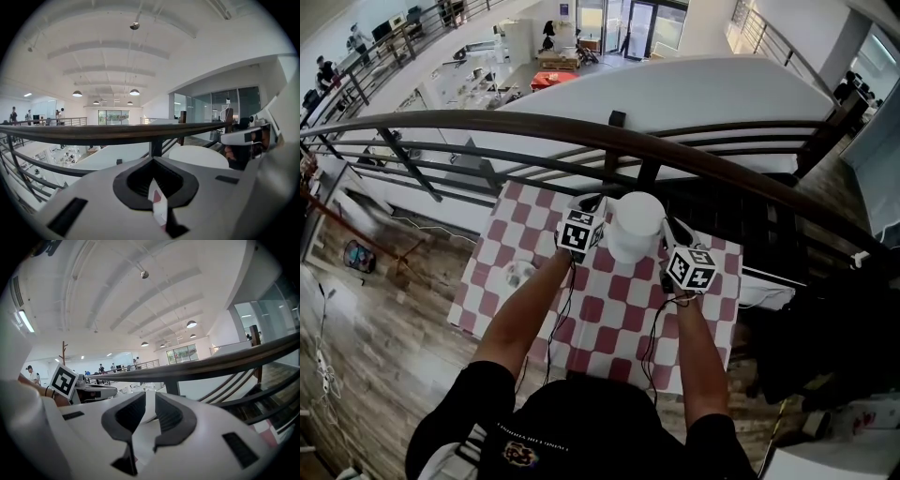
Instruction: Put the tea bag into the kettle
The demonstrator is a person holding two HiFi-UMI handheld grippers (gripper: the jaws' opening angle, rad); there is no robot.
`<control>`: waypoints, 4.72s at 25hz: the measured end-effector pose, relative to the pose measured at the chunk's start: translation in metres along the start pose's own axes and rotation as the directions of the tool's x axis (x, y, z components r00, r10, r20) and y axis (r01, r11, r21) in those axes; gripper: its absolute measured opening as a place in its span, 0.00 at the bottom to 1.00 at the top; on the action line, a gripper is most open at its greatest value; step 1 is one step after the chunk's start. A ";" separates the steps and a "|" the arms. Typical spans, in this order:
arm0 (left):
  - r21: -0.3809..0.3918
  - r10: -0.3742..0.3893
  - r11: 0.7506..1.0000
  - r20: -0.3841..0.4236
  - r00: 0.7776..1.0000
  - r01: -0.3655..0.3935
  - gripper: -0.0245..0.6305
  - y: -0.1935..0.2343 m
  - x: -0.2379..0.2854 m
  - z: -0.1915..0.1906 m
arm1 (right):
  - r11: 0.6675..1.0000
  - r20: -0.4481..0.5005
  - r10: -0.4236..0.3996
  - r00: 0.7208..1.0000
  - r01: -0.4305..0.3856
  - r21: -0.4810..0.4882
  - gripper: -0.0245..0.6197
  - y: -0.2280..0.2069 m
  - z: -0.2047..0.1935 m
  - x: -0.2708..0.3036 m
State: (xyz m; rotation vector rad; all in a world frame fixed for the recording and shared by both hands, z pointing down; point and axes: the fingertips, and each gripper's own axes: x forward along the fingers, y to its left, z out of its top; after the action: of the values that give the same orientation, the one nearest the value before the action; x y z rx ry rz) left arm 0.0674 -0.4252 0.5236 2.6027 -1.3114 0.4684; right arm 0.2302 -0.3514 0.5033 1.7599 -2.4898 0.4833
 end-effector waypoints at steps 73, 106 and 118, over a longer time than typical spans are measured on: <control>0.009 -0.025 1.000 -0.050 0.998 0.025 0.04 0.002 -0.004 -0.006 | 0.965 0.157 0.248 0.956 -0.257 0.046 0.13 0.120 0.068 0.017; 0.018 0.032 0.999 0.013 0.999 -0.032 0.04 -0.006 -0.035 -0.014 | 0.978 0.031 0.172 0.985 -0.175 0.111 0.13 0.088 -0.002 0.004; -0.011 0.219 0.975 -0.136 0.966 -0.222 0.04 0.085 -0.144 -0.107 | 0.969 -0.118 0.245 0.962 -0.237 0.075 0.13 0.128 -0.064 0.022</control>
State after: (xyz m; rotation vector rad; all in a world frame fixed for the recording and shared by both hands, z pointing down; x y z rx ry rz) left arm -0.1029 -0.3352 0.5737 2.3679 -1.5560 0.6440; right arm 0.0953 -0.3145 0.5401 1.3982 -2.6356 0.6685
